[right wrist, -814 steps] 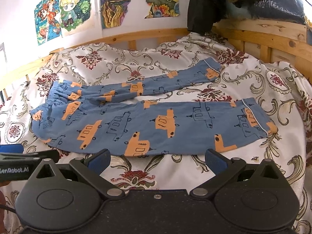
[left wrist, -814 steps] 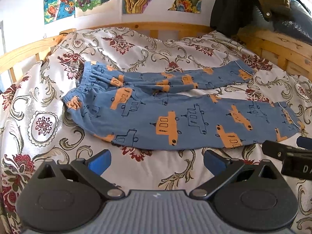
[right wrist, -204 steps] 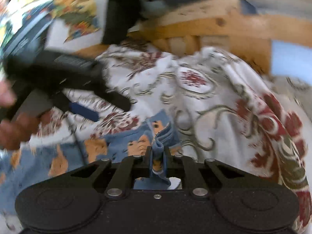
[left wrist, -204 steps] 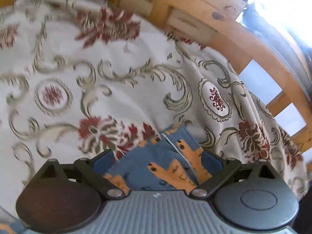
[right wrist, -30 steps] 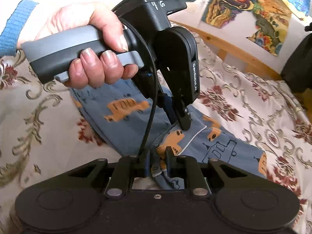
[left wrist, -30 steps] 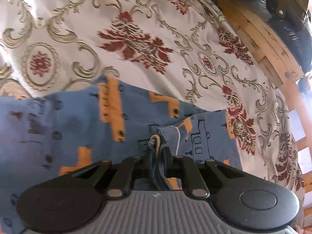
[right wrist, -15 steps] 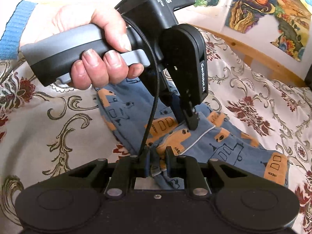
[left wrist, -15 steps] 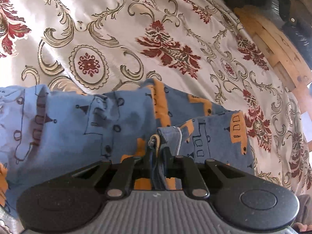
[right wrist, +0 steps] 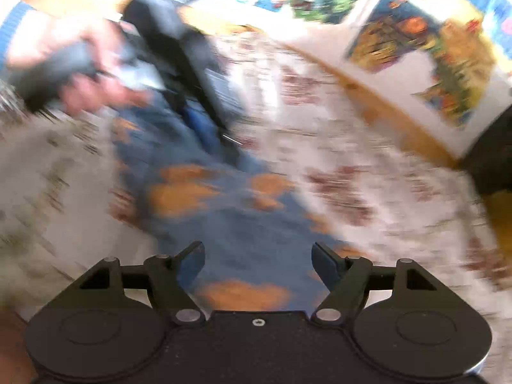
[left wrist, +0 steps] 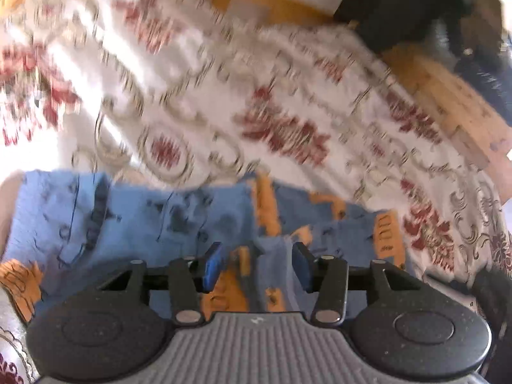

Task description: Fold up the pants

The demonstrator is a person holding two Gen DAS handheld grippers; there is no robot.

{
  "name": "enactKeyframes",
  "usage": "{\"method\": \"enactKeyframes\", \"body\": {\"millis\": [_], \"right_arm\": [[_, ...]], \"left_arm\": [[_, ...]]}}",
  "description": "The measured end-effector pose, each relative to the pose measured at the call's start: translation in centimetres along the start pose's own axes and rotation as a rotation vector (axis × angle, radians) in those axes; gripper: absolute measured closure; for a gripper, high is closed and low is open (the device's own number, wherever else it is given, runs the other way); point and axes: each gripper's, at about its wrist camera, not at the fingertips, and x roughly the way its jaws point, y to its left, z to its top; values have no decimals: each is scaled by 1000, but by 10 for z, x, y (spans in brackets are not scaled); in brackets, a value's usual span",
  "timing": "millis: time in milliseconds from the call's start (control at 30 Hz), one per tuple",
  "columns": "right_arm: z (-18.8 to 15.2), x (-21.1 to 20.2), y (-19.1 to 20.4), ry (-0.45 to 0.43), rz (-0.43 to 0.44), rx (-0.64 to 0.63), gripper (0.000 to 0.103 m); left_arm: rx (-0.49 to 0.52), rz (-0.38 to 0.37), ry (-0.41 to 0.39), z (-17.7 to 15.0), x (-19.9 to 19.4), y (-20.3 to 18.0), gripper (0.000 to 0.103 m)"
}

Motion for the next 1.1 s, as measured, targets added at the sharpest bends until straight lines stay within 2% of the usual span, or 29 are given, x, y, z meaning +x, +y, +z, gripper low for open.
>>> {"method": "enactKeyframes", "body": {"millis": [67, 133, 233, 333, 367, 400, 433, 500, 567, 600, 633, 667, 700, 733, 767, 833, 900, 967, 1000, 1067, 1100], "right_arm": [[-11, 4, -25, 2, -81, -9, 34], [-19, 15, -42, -1, -120, -9, 48], [-29, 36, -59, -42, -83, 74, 59], [-39, 61, -62, -31, -27, 128, 72], [-42, 70, -65, -11, -15, 159, 72], [-46, 78, -69, 13, -1, 197, 72], [-51, 83, -74, 30, 14, 233, 72], [-57, 87, -83, 32, 30, 296, 72], [-56, 88, -87, 37, 22, 313, 67], [-56, 85, -88, 43, 9, 317, 60], [-54, 81, -90, 43, -13, 330, 54], [-52, 75, -94, 27, -32, 352, 53], [-50, 69, -97, 5, -39, 368, 53], [-47, 62, -98, -22, -33, 379, 50], [-45, 58, -99, -41, -21, 383, 49], [-41, 54, -93, -46, 34, 382, 47], [-42, 59, -78, 30, 87, 344, 44], [-48, 68, -57, 109, 79, 269, 43], [-50, 66, -51, 97, 57, 236, 42], [-43, 56, -44, 86, 23, 171, 34], [-40, 48, -43, 63, 9, 154, 22]], "left_arm": [[20, -26, -60, -4, -7, -13, 43], [25, -92, -90, -9, -4, -27, 35], [54, -140, -74, -14, 14, -47, 33], [69, -104, -48, -20, 39, -51, 32], [52, -88, -31, -23, 47, -46, 33], [22, -91, -14, -25, 54, -36, 40], [-19, -113, -4, -27, 58, -25, 49], [-92, -167, -21, -32, 56, -4, 57], [-147, -204, -25, -35, 52, 8, 59], [-171, -198, -30, -36, 48, 13, 58], [-186, -178, -36, -36, 43, 13, 53], [-196, -142, -45, -38, 34, 11, 49], [-193, -128, -64, -40, 25, 9, 37], [-181, -110, -86, -42, 17, 5, 19], [-151, -75, -116, -47, 7, -1, 14], [-88, -19, -132, -56, -1, -10, 13], [-81, 39, -91, -68, 1, -10, 14], [-82, 115, -69, -83, 7, -6, 17], [-65, 128, -90, -90, 6, -6, 17], [-40, 167, -111, -95, 3, -11, 16], [-34, 183, -111, -95, 0, -14, 12]]}}
